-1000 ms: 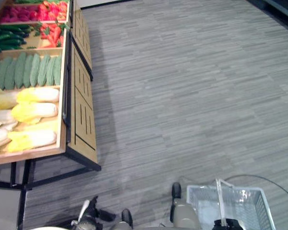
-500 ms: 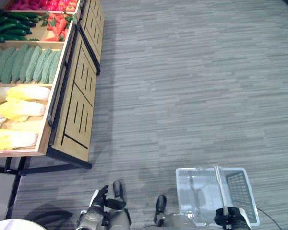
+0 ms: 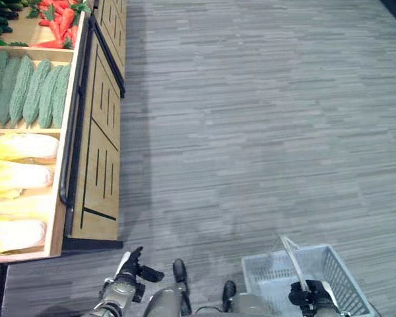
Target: Get the vegetables into the basket
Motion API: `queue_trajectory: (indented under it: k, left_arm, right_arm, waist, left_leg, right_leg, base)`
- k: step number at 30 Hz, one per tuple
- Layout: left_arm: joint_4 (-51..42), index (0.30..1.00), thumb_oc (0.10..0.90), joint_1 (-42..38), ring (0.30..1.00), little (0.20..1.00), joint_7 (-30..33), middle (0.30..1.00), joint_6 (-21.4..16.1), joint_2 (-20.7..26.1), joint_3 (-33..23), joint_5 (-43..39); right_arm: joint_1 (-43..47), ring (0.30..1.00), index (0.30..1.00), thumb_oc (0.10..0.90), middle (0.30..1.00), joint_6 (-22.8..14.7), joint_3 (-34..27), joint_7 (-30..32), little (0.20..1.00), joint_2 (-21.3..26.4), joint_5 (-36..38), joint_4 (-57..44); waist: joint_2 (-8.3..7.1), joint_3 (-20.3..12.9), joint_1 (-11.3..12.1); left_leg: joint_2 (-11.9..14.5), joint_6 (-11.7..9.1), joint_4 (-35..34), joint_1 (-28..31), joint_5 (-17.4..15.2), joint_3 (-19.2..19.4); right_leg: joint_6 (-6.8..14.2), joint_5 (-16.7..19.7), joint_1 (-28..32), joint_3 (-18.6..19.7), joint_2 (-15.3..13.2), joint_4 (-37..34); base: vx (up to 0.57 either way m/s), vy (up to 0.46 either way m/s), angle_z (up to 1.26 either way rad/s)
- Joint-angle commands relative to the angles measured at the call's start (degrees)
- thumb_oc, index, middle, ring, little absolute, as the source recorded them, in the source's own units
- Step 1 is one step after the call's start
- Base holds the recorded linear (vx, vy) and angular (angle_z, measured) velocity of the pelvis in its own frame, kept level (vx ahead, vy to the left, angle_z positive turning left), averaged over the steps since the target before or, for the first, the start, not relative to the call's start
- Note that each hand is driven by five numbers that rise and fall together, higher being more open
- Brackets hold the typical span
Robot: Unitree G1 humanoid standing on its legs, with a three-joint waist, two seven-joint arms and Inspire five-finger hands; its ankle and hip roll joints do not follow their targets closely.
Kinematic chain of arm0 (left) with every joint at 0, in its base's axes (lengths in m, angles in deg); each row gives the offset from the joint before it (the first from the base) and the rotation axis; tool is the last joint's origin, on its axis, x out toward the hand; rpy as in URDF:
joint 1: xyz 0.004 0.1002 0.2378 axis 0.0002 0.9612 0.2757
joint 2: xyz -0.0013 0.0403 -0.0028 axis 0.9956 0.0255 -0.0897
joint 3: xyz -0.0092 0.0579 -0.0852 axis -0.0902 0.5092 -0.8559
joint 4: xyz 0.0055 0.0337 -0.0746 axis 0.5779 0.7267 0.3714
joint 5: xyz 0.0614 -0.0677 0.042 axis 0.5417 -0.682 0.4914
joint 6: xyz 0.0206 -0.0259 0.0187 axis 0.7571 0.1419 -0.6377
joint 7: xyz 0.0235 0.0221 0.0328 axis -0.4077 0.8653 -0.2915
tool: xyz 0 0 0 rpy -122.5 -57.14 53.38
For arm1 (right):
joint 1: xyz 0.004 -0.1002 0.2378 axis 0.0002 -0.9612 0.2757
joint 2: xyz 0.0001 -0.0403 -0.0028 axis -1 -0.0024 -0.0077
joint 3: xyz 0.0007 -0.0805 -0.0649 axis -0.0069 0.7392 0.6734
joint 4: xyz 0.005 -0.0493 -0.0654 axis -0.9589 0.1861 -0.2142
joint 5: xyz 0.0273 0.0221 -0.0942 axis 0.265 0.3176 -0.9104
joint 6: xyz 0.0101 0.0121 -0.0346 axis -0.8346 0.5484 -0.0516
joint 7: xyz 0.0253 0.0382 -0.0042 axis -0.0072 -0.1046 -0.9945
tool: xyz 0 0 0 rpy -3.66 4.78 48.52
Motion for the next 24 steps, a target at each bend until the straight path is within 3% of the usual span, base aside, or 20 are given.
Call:
queue_trajectory:
  k: [1, 2, 5, 7, 8, 9, 12, 15, 17, 21, 23, 24]
  left_arm:
    - [-1.4, 1.000, 0.900, 2.2, 1.000, 1.000, 0.8, 1.000, -1.2, 0.2, -1.0, 0.9]
    - [-1.8, 1.000, 0.900, 2.6, 1.000, 1.000, 0.6, 1.000, -1.2, 0.6, -1.3, 0.7]
    - [-1.9, 1.000, 0.900, 2.7, 1.000, 1.000, 0.4, 1.000, -1.3, 1.0, -1.4, 0.3]
    - [-1.5, 1.000, 0.900, 2.3, 1.000, 1.000, 0.6, 1.000, -1.5, 1.2, -1.8, -0.4]
    - [-1.5, 1.000, 0.900, 2.0, 1.000, 1.000, 0.8, 1.000, -1.7, 1.2, -2.1, -0.7]
    - [-1.5, 1.000, 0.900, 2.0, 1.000, 1.000, 0.7, 1.000, -1.7, 1.2, -2.1, -0.7]
    - [-1.5, 1.000, 0.900, 1.6, 1.000, 1.000, 0.8, 1.000, -1.7, 1.0, -2.4, -0.9]
    - [-1.4, 1.000, 0.900, 1.6, 1.000, 1.000, 0.7, 1.000, -1.7, 0.7, -2.2, -0.8]
    - [-1.0, 1.000, 0.900, 2.0, 1.000, 1.000, 0.5, 1.000, -1.5, 0.6, -2.2, -0.4]
    - [-0.2, 1.000, 0.900, 2.2, 1.000, 1.000, 0.6, 1.000, -1.4, 0.1, -2.8, -1.3]
    - [-0.2, 1.000, 0.900, 2.3, 1.000, 1.000, 0.6, 1.000, -1.3, 0.1, -2.7, -1.2]
    - [-0.9, 1.000, 0.900, 1.8, 1.000, 1.000, 0.6, 1.000, -1.3, -0.2, -2.3, -1.4]
  right_arm:
    - [-1.3, 0.300, 0.300, 0.400, 0.300, -1.8, -0.2, 0.9, 0.300, 2.4, 0.7, -3.2]
    - [-0.9, 0.300, 0.300, 0.400, 0.300, -1.9, 0.3, 0.8, 0.300, 2.5, 0.4, -3.8]
    - [0.0, 0.300, 0.300, 0.400, 0.300, -2.2, 0.9, 0.5, 0.300, 2.5, 0.5, -4.3]
    - [0.5, 0.300, 0.300, 0.400, 0.300, -2.4, 1.3, 0.6, 0.300, 2.5, 0.5, -4.9]
    - [1.1, 0.300, 0.300, 0.400, 0.300, -2.4, 1.8, 0.7, 0.300, 2.8, 0.2, -6.0]
    - [1.0, 0.300, 0.300, 0.400, 0.300, -2.4, 1.8, 0.7, 0.300, 2.8, 0.2, -6.0]
    - [1.7, 0.300, 0.300, 0.400, 0.300, -2.4, 2.1, 0.9, 0.300, 3.0, 0.0, -6.9]
    - [1.3, 0.300, 0.300, 0.400, 0.300, -2.2, 2.5, 0.6, 0.300, 3.2, -0.7, -7.8]
    - [0.7, 0.300, 0.300, 0.400, 0.300, -2.2, 2.5, 0.3, 0.300, 3.2, -0.8, -7.0]
    - [0.3, 0.300, 0.300, 0.400, 0.300, -2.5, 1.9, 0.2, 0.300, 4.4, -0.3, -6.2]
    - [-0.2, 0.300, 0.300, 0.400, 0.300, -2.7, 1.7, 0.1, 0.300, 5.1, -0.1, -6.1]
    - [-0.2, 0.300, 0.300, 0.400, 0.300, -2.8, 1.4, 0.2, 0.300, 6.0, 0.1, -5.7]
  waist:
    - [-1.99, -0.5, 0.8]
    - [-1.48, 0.6, 0.7]
    - [-0.20, 2.1, 0.3]
    - [0.18, 2.5, -0.1]
    - [-0.27, 3.3, -0.6]
    - [-0.14, 3.6, -0.7]
    - [-1.12, 4.2, -1.7]
    - [-1.32, 4.4, -2.8]
    - [-1.64, 4.0, -2.6]
    - [-1.05, 3.3, -2.6]
    - [-0.59, 3.0, -2.5]
    - [-0.23, 3.5, -2.1]
  left_leg:
    - [2.2, -4.6, 5.3, -3.6, -2.9, 1.9]
    - [2.1, -3.7, 4.8, -1.8, -3.5, 2.2]
    - [2.5, -3.5, 4.6, 1.1, -4.5, 1.8]
    - [2.6, -4.5, 4.5, 3.1, -5.4, 1.0]
    - [2.8, -5.1, 5.3, 3.5, -5.4, 0.7]
    - [3.0, -5.2, 5.6, 3.7, -5.7, 0.6]
    - [3.0, -6.4, 8.2, 4.5, -7.6, -1.3]
    - [3.5, -7.3, 11.0, 5.8, -9.6, -3.1]
    - [4.4, -8.1, 13.2, 6.1, -10.1, -3.7]
    - [7.8, -10.4, 13.6, 6.0, -6.8, -5.2]
    - [9.4, -11.7, 15.7, 5.2, -3.0, -6.2]
    - [9.9, -12.4, 19.9, 2.7, 0.9, -8.3]
  right_leg:
    - [6.3, 15.0, -0.4, 1.4, -6.8, -1.9]
    - [6.6, 16.8, -2.9, 1.2, -6.7, 4.4]
    - [5.8, 15.1, -7.3, 0.4, -6.1, 8.9]
    - [5.5, 12.2, -9.5, -0.5, -6.2, 5.7]
    - [4.9, 13.0, -11.0, -1.1, -7.1, 0.6]
    - [4.9, 12.8, -10.6, -1.2, -7.0, 0.7]
    - [6.3, 16.0, -13.2, 1.0, -8.1, -6.6]
    - [6.8, 17.7, -15.9, 3.6, -7.5, -6.8]
    - [6.0, 16.9, -14.8, 2.6, -6.9, -5.8]
    - [4.0, 14.1, -13.6, 0.5, -4.2, -3.7]
    - [2.4, 12.3, -12.5, -0.1, -2.7, -3.1]
    - [1.0, 11.0, -11.1, -0.9, -1.8, -3.3]
  base:
    - [0.08, 0.168, -0.12]
    - [0.09, 0.181, -0.30]
    - [0.13, 0.099, -0.16]
    - [0.22, -0.054, -0.04]
    - [0.17, -0.114, 0.04]
    - [0.13, -0.189, 0.20]
    - [0.18, -0.181, 0.50]
    - [0.23, -0.211, 0.57]
    - [0.15, -0.252, 0.54]
    - [0.11, -0.311, 0.27]
    - [0.12, -0.291, 0.35]
    - [0.15, -0.434, 0.43]
